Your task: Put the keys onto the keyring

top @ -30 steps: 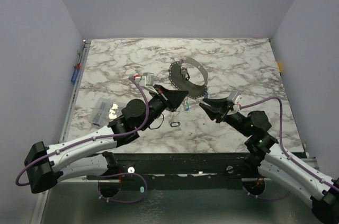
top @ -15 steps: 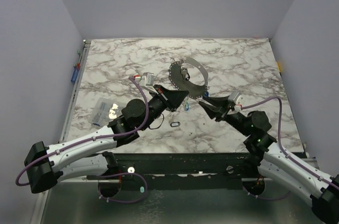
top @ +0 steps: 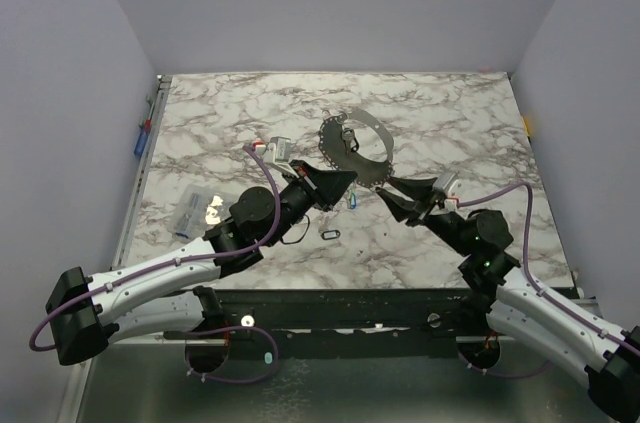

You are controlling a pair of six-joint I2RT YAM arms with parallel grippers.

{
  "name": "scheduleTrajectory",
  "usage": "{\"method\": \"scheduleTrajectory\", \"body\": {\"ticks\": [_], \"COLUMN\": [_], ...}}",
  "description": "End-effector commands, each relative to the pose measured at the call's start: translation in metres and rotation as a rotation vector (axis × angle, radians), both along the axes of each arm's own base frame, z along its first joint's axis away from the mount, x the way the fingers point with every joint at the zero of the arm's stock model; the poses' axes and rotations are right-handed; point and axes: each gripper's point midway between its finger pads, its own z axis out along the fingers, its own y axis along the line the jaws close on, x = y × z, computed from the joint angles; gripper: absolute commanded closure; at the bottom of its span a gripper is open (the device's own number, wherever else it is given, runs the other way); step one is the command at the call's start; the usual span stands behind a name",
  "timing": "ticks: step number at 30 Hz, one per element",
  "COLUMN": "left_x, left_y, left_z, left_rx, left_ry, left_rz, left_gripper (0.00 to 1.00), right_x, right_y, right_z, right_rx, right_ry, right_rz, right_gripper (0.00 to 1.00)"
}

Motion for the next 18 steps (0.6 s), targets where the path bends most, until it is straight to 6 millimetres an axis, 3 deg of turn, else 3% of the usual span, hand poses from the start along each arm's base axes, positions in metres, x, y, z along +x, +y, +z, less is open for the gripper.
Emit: {"method": "scheduleTrajectory", "body": {"ticks": [1,18], "left_x": [-0.0086,-0.0089], "left_y": [0.0004,0.0000], "left_z": [0.0397,0.0375], "left_rx": [-0.099,-0.102], "left_ry": [-0.053,-0.047], "left_rz": [-0.037,-0.039], "left_gripper": [1.00,1.00], "right_x": [0.0019,0.0032], "right_y": [-0.0014,-0.0023], "right_z": [0.0074,0.0101], "right_rx": [0.011,0.009], "right_ry": [-0.039,-0.058], "right_rz": [-0.016,-0.026], "right_gripper": [0.60,0.68]}}
